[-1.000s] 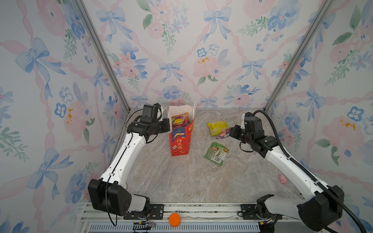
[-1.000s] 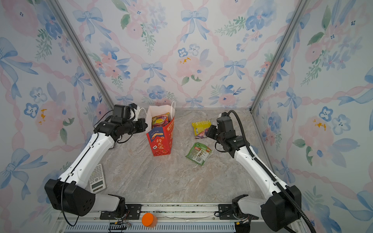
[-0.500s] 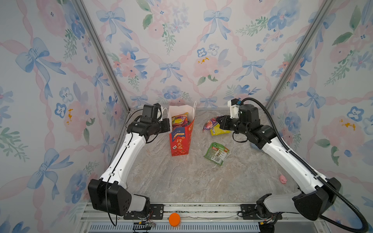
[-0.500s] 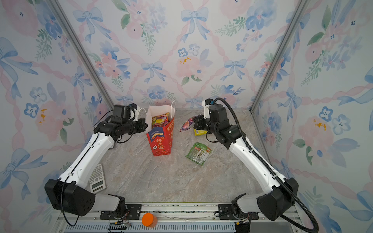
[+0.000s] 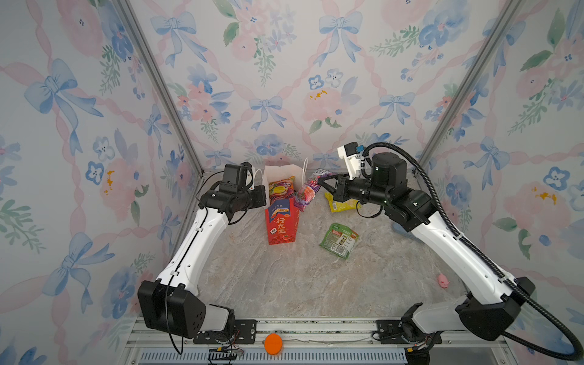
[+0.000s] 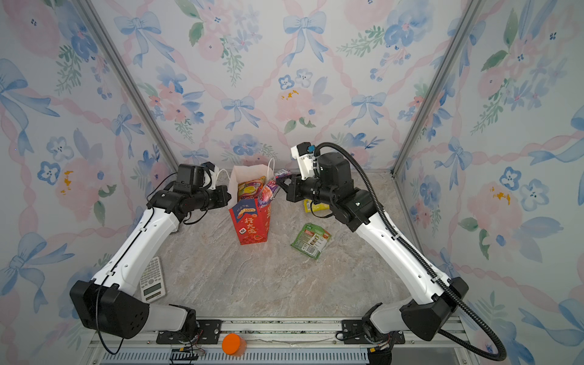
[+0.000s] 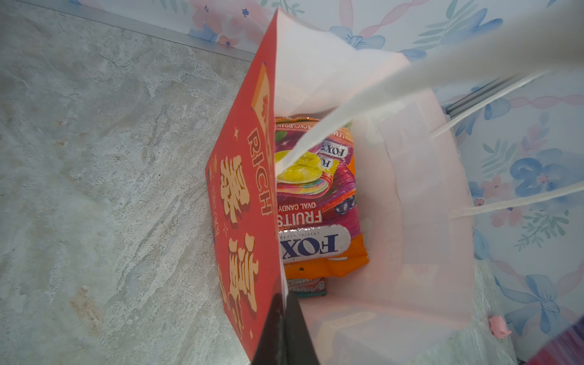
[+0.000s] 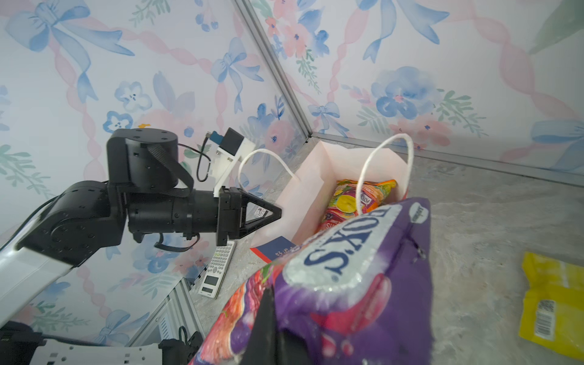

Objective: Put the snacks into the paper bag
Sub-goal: 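Lift the Berries packet and carry it toward the bag with the right gripper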

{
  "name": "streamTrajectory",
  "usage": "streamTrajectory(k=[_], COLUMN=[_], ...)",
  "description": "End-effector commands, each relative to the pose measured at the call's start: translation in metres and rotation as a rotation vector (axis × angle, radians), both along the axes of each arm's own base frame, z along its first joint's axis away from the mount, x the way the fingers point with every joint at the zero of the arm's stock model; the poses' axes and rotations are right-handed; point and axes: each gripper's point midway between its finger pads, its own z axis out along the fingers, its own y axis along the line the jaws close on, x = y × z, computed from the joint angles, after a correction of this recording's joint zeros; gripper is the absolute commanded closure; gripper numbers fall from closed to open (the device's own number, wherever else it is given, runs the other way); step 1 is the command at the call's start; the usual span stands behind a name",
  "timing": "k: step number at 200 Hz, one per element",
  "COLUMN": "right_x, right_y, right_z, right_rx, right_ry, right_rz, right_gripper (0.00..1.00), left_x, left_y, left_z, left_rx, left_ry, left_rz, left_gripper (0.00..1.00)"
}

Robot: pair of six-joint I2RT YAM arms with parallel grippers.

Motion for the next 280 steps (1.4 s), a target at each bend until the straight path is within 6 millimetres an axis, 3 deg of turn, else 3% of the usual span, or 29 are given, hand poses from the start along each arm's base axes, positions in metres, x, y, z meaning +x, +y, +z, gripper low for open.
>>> streamTrajectory(k=[1, 99, 104, 158, 222, 280], right_x=[-0.016, -0.013, -0.005, 0.020, 0.060, 0.075], right_y=[0.020, 0.062, 0.069, 0.088, 0.092, 0.096], right_z=[0.033, 0.056, 0.045, 0.028, 0.000, -0.025], right_rx=[0.037, 0.047, 0.027, -0.047, -0.095, -0.128], right_ry=[-0.088, -0.115, -0.094, -0.080, -0.025, 0.006], right_rz=[0.109, 0.255, 0.257, 0.278, 0.268, 0.286], right_gripper=[1.00, 1.00, 1.00, 1.00, 1.00, 1.00], left_x=[-0.010, -0.014, -0.014, -0.015, -0.015, -0.014], left_y=[0.001, 0.003, 0.003, 0.004, 0.006, 0.006], left_z=[-0.009, -0.007, -0.007, -0.008, -0.008, -0.007], left_rx=[-0.008, -0.005, -0.004, -0.001, 0.005, 0.006], left_ry=[0.054, 0.046, 0.046, 0.045, 0.043, 0.041], left_rz=[0.000, 0.005, 0.004, 0.004, 0.010, 0.012], left_gripper=[1.00, 1.00, 1.00, 1.00, 1.00, 1.00])
